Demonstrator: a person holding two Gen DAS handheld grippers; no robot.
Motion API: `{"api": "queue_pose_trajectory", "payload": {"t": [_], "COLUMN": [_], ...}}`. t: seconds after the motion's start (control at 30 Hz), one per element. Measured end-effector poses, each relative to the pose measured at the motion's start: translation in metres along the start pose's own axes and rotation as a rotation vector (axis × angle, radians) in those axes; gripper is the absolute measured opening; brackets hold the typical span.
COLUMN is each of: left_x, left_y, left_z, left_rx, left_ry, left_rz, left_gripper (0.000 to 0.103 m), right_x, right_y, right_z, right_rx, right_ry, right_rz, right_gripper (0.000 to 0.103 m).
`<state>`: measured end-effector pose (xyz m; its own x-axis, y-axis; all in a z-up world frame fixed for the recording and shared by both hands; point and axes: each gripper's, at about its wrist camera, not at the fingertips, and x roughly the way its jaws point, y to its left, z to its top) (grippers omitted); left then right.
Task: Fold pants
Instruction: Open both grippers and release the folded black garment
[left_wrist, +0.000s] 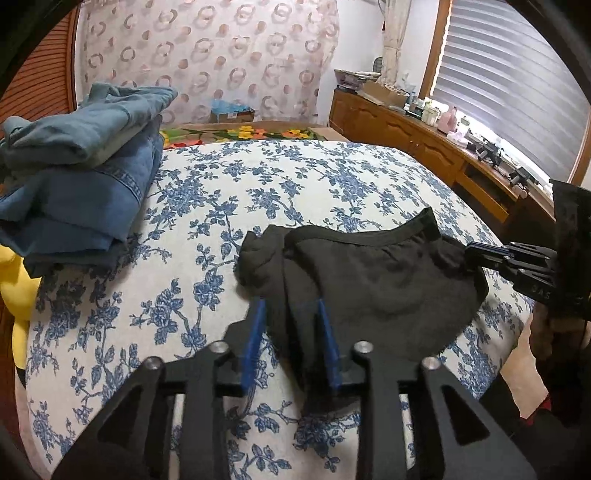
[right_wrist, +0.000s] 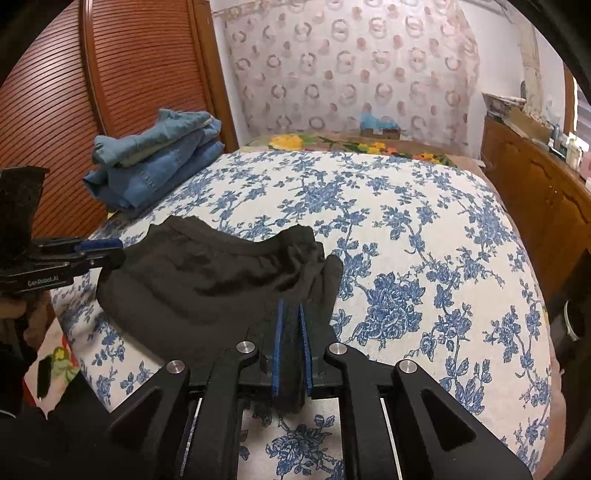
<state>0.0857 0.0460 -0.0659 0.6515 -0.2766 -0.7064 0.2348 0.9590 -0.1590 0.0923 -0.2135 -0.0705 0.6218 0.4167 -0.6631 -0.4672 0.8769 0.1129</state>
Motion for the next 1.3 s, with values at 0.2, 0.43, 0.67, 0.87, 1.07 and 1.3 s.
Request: {"api": "queue_pose_trajectory", "payload": {"t": [0.2, 0.43, 0.67, 0.87, 1.07, 1.3], "left_x": [0.005, 0.029, 0.049, 0.054, 0.055, 0.054], "left_y": [0.004, 0.011, 0.015, 0.014, 0.01, 0.012], "left_z": [0.007, 0.016, 0.022, 0.02, 0.015, 0.016], "left_rx": [0.003, -0.016, -0.038, -0.033, 0.01, 0.008], "left_ry": [-0.01, 0.029, 0.083, 0.086, 0.039, 0.037], "left_rz": [0.027, 0.033, 0.044, 0.045, 0.074, 0.062], "left_gripper": [0.05, 0.053, 0.053, 0.054, 0.056, 0.056], "right_x": [0.004, 0.017, 0.034, 0.041, 0.045, 0.053], "right_y": [-0.006, -0.013, -0.015, -0.02, -0.022, -0.024], "right_z": [0.002, 0.007, 0.015, 0.016, 0.014, 0.018], "right_rx": [0.017, 0.036, 0.03, 0.052, 0.055, 0.064], "right_ry": [0.009, 0.036, 0.072, 0.089, 0.105, 0.121], "right_rz": [-0.013, -0.024, -0.024, -0.026, -0.02, -0.004], "right_gripper": [0.026, 0.038, 0.04, 0.04, 0.04, 0.041]}}
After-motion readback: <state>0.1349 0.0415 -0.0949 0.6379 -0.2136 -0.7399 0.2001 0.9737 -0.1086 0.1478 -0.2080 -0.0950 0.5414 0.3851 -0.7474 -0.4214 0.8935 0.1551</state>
